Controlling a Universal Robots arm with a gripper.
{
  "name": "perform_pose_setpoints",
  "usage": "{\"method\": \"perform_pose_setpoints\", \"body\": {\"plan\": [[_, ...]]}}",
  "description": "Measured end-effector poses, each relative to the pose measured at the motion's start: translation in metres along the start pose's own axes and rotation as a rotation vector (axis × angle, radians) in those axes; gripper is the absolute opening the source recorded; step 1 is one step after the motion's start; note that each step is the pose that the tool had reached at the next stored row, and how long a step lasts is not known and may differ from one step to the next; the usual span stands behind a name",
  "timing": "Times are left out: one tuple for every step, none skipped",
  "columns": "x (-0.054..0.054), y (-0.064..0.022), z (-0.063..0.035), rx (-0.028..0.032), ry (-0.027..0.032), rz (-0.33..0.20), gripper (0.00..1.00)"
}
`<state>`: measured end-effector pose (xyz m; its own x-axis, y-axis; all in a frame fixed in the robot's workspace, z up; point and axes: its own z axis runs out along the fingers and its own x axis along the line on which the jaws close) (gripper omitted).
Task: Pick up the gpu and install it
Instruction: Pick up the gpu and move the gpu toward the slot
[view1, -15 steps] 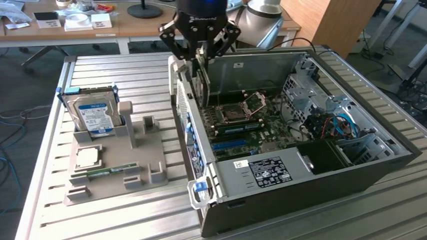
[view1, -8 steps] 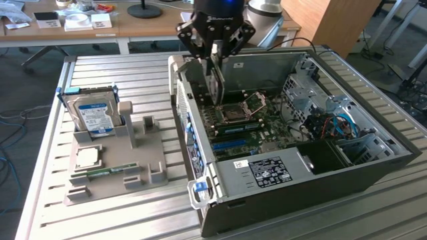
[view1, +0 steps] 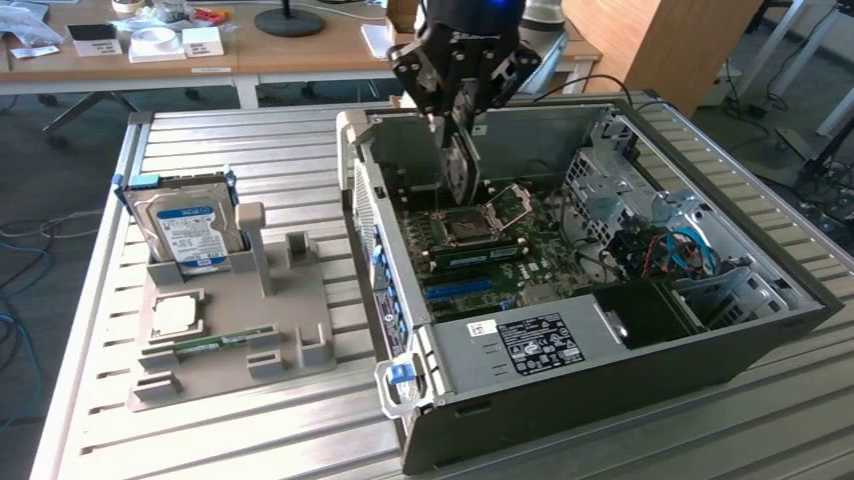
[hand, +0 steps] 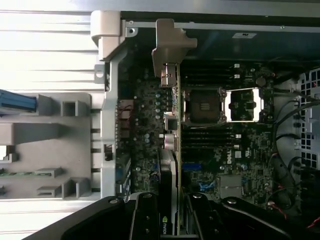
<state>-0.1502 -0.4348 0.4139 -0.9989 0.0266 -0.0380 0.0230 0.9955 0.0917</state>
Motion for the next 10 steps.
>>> {"method": "perform_pose_setpoints", "body": {"plan": [[-0.004, 0.0001, 0.0002, -0.0007, 0.0, 0.0, 0.27], [-0.008, 0.0002, 0.0003, -0.0013, 0.0, -0.001, 0.27], [-0.012, 0.0003, 0.0005, -0.0018, 0.0001, 0.0, 0.27], [-0.015, 0.0004, 0.0006, -0.0023, 0.0001, 0.0, 0.27], [-0.019, 0.0005, 0.0007, -0.0028, 0.0001, -0.001, 0.27], [-0.023, 0.0005, 0.0009, -0.0034, 0.0002, -0.001, 0.27], [-0.027, 0.0007, 0.0011, -0.004, 0.0001, -0.001, 0.27], [-0.031, 0.0008, 0.0013, -0.0046, 0.0002, -0.001, 0.27], [-0.035, 0.0009, 0.0014, -0.005, 0.0002, -0.001, 0.27], [-0.039, 0.001, 0.0016, -0.0053, 0.0002, -0.001, 0.27]]}}
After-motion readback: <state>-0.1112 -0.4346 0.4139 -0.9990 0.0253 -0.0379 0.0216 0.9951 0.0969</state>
